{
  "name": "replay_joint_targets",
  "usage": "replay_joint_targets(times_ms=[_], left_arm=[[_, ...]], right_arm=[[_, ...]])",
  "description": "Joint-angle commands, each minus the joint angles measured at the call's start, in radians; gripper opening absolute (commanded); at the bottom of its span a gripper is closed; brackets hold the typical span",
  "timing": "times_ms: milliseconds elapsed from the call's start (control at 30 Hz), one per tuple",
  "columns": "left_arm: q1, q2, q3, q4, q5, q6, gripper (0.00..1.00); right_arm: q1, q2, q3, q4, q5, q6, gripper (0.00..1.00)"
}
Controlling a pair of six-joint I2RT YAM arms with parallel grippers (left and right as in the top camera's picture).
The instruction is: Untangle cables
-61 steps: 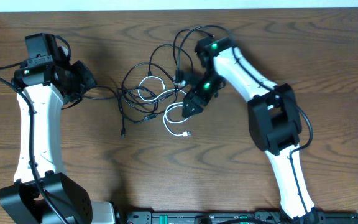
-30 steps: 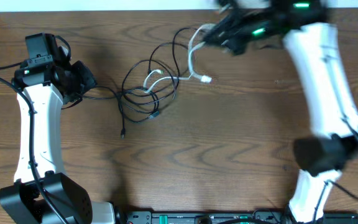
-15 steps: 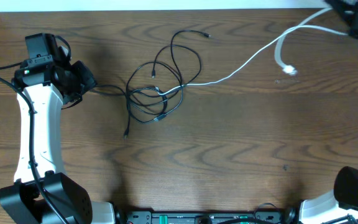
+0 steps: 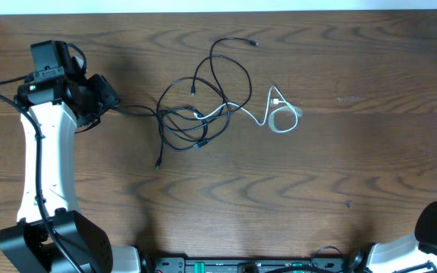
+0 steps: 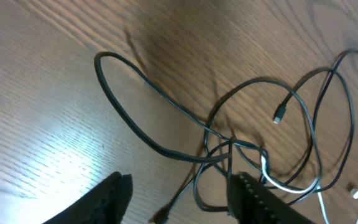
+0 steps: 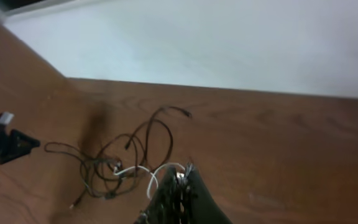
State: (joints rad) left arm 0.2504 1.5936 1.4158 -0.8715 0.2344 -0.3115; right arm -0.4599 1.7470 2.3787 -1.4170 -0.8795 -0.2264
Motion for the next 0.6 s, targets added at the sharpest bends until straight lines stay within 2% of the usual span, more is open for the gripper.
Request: replay_joint_targets(times_ms=[0,33,133,267,500,567], left_arm=[[-0.002,0.004,-0.005,-0.002,0.001,0.004,0.61],[-0.002,0.004,-0.005,-0.002,0.001,0.004,0.61],[-0.002,0.004,-0.005,-0.002,0.001,0.004,0.63],[-0.002,0.004,-0.005,-0.002,0.002,0.004,0.64],[-0.008,0.004,-0.005,-0.003,0.002,0.004,0.64],[-0.016,0.004,-0.005,-0.002,0.001,0.004,0.64]], right_arm=[[0.047,0.044,0.007,-0.034,0.051,-0.019,0.01],[0.065,0.058,0.007,-0.047,0.052,-0.036,0.04],[0.139,0.112,0.007,-0.085,0.075,-0.072,0.22],[0.251,0.191,0.007,-0.103,0.125,-0.078,0.38],[0.441,0.316,0.007,-0.087,0.196,-0.072,0.58],[0.495,0.349,0.007,-0.087,0.227,-0.036,0.6]])
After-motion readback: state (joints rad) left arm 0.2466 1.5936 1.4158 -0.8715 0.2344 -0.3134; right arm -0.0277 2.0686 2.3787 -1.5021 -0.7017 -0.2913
